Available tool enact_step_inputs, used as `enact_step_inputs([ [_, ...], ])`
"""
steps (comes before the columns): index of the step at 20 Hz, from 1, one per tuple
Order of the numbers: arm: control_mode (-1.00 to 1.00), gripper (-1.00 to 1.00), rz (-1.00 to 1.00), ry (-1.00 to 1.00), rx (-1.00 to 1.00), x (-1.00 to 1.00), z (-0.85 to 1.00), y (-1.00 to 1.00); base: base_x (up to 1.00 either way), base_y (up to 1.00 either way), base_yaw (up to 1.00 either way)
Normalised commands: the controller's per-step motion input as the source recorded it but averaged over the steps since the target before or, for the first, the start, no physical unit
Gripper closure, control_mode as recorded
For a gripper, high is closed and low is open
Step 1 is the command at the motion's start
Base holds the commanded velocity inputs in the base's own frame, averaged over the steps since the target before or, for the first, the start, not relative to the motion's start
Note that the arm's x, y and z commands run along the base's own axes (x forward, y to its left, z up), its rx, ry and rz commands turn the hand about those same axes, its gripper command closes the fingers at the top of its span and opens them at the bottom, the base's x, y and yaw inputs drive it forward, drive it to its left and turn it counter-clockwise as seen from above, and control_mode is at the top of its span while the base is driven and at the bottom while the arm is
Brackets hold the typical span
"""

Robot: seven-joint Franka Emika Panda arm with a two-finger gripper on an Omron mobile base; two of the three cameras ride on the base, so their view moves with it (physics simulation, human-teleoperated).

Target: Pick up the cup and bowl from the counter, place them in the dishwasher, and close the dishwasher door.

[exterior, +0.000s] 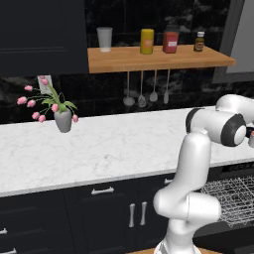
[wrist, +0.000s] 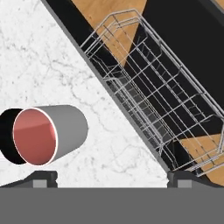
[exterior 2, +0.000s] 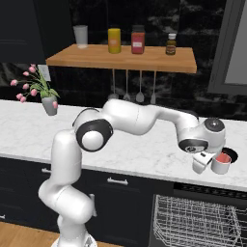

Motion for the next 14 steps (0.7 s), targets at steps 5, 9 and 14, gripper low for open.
enact_step_inputs([
  [5, -1.00, -1.00, 0.00, 0.00, 0.00, 0.22, -0.18, 0.00, 0.00, 0.00, 0.00],
  [9, -1.00, -1.00, 0.00, 0.00, 0.00, 0.16, -0.23, -0.01, 0.00, 0.00, 0.00],
  [14, -1.00, -1.00, 0.00, 0.00, 0.00, 0.20, -0.20, -0.10, 0.00, 0.00, 0.00],
])
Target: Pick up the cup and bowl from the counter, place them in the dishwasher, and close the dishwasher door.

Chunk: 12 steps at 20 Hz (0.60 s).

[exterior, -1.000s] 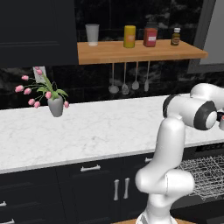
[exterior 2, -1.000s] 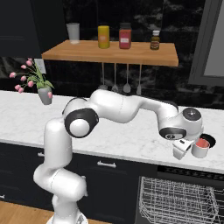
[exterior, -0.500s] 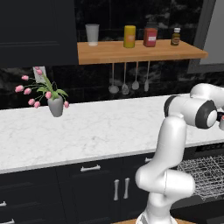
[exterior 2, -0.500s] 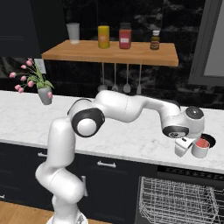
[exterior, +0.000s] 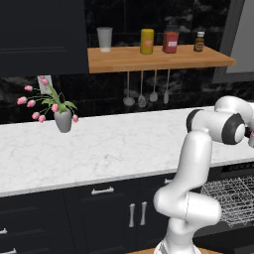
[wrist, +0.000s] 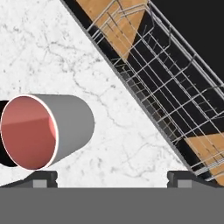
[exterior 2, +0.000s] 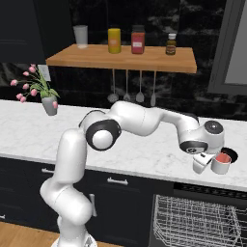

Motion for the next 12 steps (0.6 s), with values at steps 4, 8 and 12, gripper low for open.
enact_step_inputs([
  [4, -1.00, -1.00, 0.00, 0.00, 0.00, 0.24, -0.20, -0.22, 0.00, 0.00, 0.00],
  [8, -1.00, -1.00, -0.01, 0.01, 0.00, 0.21, -0.16, -0.37, 0.00, 0.00, 0.00],
  [12, -1.00, -1.00, -0.02, 0.02, 0.00, 0.15, -0.14, -0.40, 0.00, 0.00, 0.00],
])
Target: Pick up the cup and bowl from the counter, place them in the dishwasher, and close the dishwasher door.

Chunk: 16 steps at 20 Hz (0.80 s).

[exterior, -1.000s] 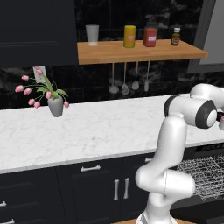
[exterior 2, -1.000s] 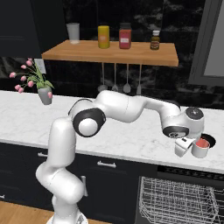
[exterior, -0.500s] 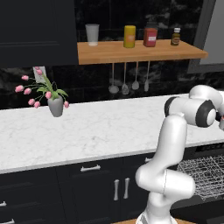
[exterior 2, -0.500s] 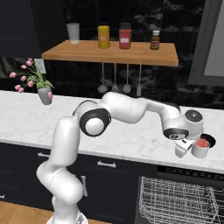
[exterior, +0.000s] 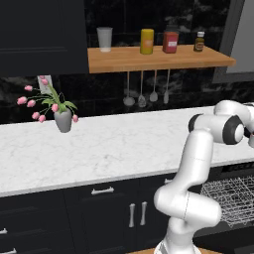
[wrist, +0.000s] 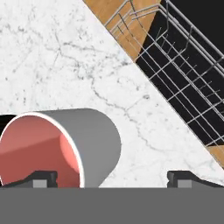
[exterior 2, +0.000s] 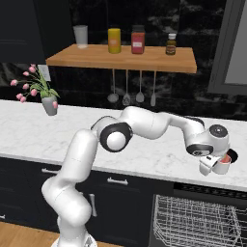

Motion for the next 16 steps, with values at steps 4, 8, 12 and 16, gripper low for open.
enact_step_inputs([
  [4, -1.00, -1.00, -0.01, 0.02, 0.00, 0.13, -0.12, -0.37, 0.00, 0.00, 0.00],
  [8, -1.00, -1.00, 0.00, 0.03, 0.00, 0.18, -0.12, -0.23, 0.00, 0.00, 0.00],
  [12, -1.00, -1.00, 0.00, 0.04, 0.00, 0.04, -0.24, -0.04, 0.00, 0.00, 0.00],
  [16, -1.00, 1.00, 0.00, 0.12, 0.00, 0.00, -0.44, 0.25, 0.00, 0.00, 0.00],
])
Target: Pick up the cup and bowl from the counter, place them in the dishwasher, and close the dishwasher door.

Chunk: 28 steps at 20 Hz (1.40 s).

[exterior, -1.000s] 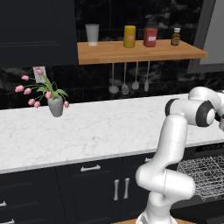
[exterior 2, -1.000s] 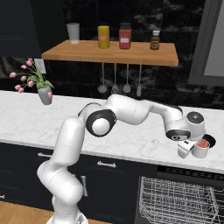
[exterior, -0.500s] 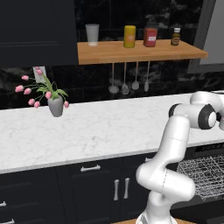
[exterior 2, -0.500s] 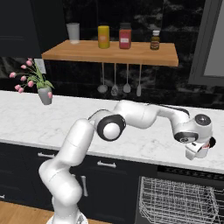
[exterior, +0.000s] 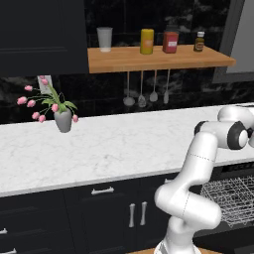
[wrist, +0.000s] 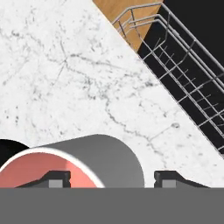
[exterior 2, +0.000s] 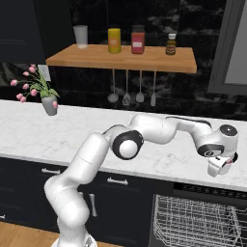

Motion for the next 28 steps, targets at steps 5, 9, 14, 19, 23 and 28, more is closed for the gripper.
enact_step_inputs([
  [5, -1.00, 1.00, 0.00, 0.05, 0.00, -0.05, -0.33, 0.32, 0.00, 0.00, 0.00],
  [9, -1.00, 1.00, 0.00, 0.01, 0.00, -0.20, -0.19, 0.33, 0.00, 0.00, 0.00],
  [14, -1.00, 1.00, -0.01, 0.00, 0.00, -0.70, -0.01, 0.37, 0.00, 0.00, 0.00],
  [19, -1.00, 1.00, -0.02, 0.00, 0.00, -1.00, 0.11, 0.45, 0.00, 0.00, 0.00],
  [23, -1.00, 1.00, 0.00, 0.00, 0.00, -1.00, 0.29, 0.41, 0.00, 0.00, 0.00],
  [28, -1.00, 1.00, 0.00, 0.01, 0.03, -1.00, 0.13, 0.34, 0.00, 0.00, 0.00],
])
